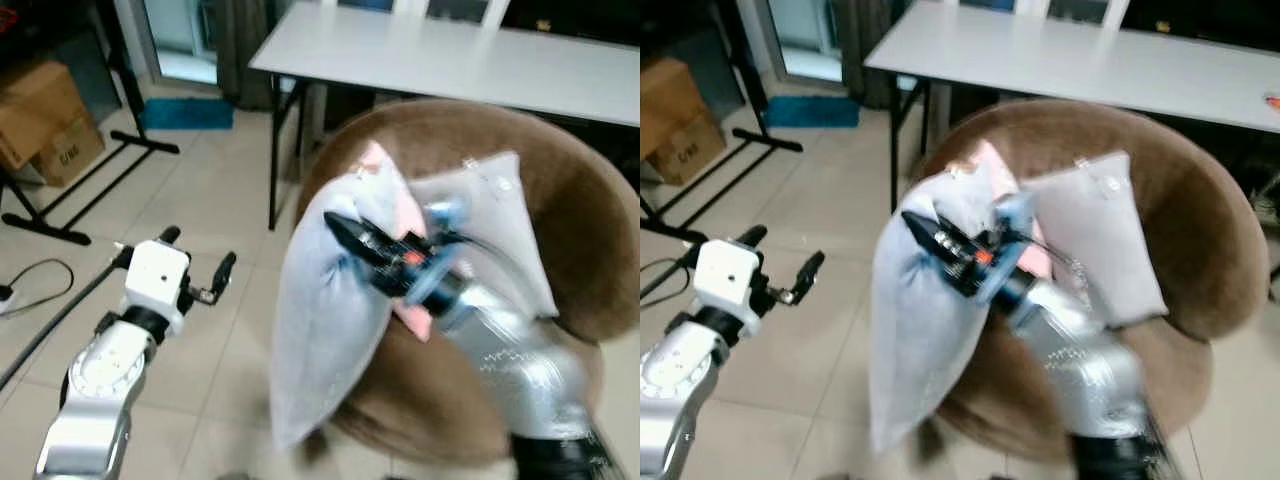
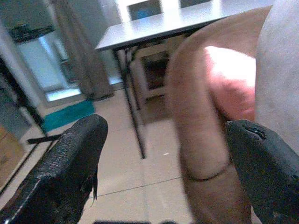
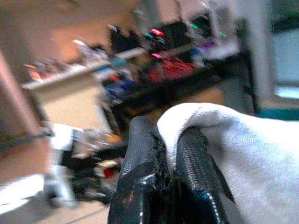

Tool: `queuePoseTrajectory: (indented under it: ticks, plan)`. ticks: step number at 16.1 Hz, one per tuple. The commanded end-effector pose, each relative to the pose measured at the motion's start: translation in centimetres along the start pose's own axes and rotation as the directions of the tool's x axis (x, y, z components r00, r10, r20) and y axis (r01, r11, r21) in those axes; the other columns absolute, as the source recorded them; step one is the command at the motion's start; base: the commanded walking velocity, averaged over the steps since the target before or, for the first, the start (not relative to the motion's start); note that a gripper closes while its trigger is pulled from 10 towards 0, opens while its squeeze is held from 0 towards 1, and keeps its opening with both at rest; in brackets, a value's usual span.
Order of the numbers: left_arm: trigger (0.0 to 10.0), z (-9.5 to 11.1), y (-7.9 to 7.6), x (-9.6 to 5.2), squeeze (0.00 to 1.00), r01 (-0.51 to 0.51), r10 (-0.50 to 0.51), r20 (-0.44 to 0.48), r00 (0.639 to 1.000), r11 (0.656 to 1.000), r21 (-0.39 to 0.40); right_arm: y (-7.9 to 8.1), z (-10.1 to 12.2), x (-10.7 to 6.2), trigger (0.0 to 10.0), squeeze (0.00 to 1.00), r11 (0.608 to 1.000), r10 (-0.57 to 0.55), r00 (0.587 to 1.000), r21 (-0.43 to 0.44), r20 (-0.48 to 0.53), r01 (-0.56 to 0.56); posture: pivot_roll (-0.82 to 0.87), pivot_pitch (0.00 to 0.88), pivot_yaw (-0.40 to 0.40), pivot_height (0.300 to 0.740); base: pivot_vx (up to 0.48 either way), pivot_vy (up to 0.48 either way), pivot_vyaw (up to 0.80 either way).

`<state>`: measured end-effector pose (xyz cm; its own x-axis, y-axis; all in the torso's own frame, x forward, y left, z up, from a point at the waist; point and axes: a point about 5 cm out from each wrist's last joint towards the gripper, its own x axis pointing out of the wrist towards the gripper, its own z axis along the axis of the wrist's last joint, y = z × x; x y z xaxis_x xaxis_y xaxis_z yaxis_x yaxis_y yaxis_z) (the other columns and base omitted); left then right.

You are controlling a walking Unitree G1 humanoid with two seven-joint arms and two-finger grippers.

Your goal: Move the pillow to the sofa from floor

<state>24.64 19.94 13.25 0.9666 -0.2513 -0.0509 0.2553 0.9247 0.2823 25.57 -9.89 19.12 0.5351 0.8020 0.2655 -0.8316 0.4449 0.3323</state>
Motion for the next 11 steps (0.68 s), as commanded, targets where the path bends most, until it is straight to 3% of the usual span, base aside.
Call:
queuePoseTrajectory:
  ticks: [1,4,5,6,7,11]
  plan:
    - [10.0,0.3,-0.1,0.0,0.00,0.014,-0.014,0.009,1.000,1.000,0.010,0.6,2.4,0.2,10.0,0.00,0.997,0.068,0.994,-0.042,0.090,-0.064,-0.02,0.000,-0.022,0.740,0.000,-0.304,0.00]
    - [10.0,0.4,0.2,0.1,0.00,-0.003,0.003,0.012,1.000,1.000,0.021,-1.7,3.4,0.2,10.0,0.00,0.988,-0.088,0.991,-0.117,0.103,0.100,-0.02,0.000,-0.024,0.740,0.000,-0.298,0.00]
    - [10.0,0.4,0.5,0.1,0.00,-0.021,0.020,0.014,1.000,0.999,0.029,-3.4,2.8,0.0,10.0,0.00,0.961,-0.235,0.970,-0.134,0.066,0.242,-0.01,0.000,-0.025,0.740,0.000,-0.300,0.00]
    - [10.0,0.4,0.5,0.1,0.00,-0.023,0.023,0.015,1.000,0.999,0.031,-3.8,2.6,0.0,10.0,0.00,0.952,-0.266,0.963,-0.143,0.054,0.271,-0.01,0.000,-0.026,0.740,0.000,-0.300,0.00]
    - [10.0,0.5,0.9,0.2,0.00,-0.040,0.040,0.019,0.999,0.998,0.041,-5.2,1.0,-0.1,10.0,0.00,0.902,-0.392,0.920,-0.198,-0.003,0.384,-0.01,0.000,-0.025,0.740,0.000,-0.296,0.00]
    - [10.0,0.6,1.3,0.2,0.00,-0.053,0.052,0.019,0.998,0.997,0.052,-6.6,-0.2,0.4,10.0,0.00,0.819,-0.545,0.838,-0.193,0.035,0.540,-0.01,0.000,-0.024,0.740,0.000,-0.298,0.00]
